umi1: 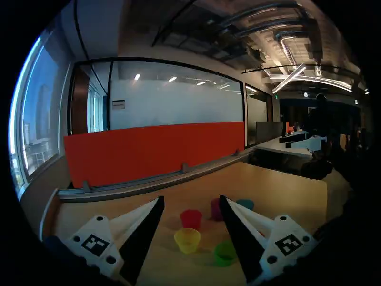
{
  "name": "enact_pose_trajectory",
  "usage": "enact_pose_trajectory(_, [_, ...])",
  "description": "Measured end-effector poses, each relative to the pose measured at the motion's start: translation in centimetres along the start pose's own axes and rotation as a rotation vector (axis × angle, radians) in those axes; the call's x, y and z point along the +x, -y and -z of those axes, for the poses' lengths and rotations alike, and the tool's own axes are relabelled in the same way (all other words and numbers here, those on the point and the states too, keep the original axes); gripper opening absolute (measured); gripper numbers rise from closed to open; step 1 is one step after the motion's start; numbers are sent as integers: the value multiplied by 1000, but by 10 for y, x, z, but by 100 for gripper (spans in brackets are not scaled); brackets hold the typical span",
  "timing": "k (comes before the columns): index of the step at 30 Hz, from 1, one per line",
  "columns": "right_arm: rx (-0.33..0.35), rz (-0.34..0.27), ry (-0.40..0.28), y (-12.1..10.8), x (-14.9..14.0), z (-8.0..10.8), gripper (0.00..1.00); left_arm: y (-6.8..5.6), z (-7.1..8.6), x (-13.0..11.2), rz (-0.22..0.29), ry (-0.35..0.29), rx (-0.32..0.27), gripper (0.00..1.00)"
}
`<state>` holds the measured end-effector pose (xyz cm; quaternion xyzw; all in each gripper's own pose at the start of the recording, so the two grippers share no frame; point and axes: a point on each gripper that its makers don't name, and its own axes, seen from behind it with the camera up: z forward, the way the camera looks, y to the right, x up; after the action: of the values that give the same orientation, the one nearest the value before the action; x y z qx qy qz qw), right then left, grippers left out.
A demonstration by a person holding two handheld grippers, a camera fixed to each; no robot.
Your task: Pour water
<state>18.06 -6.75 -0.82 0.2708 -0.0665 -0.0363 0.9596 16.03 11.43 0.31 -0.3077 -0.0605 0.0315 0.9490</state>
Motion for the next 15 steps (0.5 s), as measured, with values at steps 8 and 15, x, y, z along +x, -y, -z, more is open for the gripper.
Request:
enact_pose_trajectory(8, [7,17,52,-1,-16,-3,99,-4,-3,-18,-9,35,-27,84])
enact_pose_trajectory(15, [16,27,89,0,-30,-4,99,-9,-6,-30,-17,59,-54,84])
